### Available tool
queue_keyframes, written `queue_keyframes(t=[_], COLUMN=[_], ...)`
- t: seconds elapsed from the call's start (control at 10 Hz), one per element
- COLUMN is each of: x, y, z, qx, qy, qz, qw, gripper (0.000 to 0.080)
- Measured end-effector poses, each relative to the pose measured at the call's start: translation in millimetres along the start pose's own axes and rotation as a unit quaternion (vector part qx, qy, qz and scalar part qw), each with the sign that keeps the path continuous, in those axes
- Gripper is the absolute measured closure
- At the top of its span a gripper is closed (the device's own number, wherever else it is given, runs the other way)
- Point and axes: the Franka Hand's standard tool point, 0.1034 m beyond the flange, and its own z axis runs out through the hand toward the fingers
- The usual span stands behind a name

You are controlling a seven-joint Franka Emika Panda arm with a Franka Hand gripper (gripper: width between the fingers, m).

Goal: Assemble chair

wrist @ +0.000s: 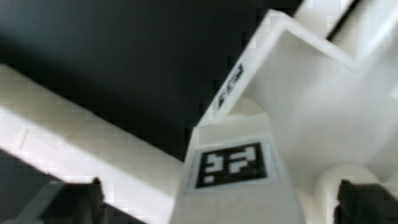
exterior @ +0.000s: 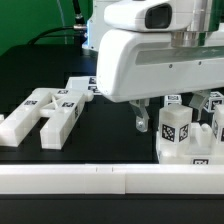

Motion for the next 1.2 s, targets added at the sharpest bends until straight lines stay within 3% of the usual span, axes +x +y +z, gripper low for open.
queue_keyframes(t=[0.2,0.4,0.5,0.6,0.8,1.2], x=[-0.4,-0.9,-0.7,-0.7,-0.6,-0.7], y=[0.9,1.7,1.7,1.8,1.9,0.7], z=[0.1,0.4,0.1,0.0,-0.1,1.0], qx=[-0.001,-0.001,-0.001,-0.001,-0.001,0.004], qy=[0.0,0.0,0.0,0.0,0.0,0.001], qz=[-0.023,-0.021,-0.015,-0.009,-0.008,0.171], qw=[1.0,1.0,1.0,1.0,1.0,0.985], gripper=[0.0151,0.0408,0.0408,0.0509,0.0509,0.0509])
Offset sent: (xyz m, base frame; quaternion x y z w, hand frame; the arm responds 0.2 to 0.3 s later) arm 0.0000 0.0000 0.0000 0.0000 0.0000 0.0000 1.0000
